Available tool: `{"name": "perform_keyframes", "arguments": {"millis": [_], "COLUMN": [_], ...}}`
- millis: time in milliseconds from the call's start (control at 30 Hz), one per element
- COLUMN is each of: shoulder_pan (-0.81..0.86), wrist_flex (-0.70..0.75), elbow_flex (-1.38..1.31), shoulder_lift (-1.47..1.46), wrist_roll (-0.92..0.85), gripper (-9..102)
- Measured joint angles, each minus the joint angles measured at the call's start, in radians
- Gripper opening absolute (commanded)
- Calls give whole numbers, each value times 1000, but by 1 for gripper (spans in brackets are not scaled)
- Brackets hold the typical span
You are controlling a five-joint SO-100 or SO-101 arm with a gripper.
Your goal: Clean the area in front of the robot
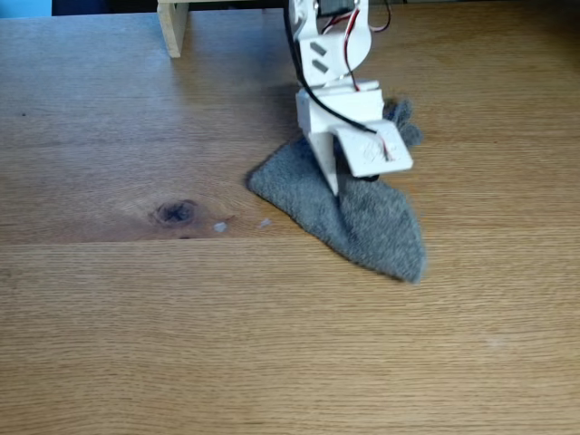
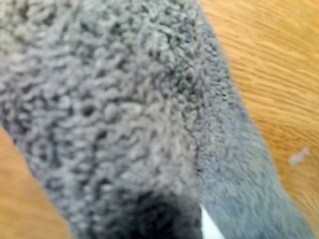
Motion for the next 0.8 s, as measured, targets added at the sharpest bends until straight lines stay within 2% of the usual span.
{"name": "perform_keyframes", "arguments": {"millis": [333,633,800], "shoulder_pan": [67,178,313], "wrist_flex": [-250,-282,-222], "elbow_flex": [-149,-336,-390], "shoulder_lift": [-221,-376,-391], "wrist_roll": [-3,-109,-147], "gripper": [0,0,0]}}
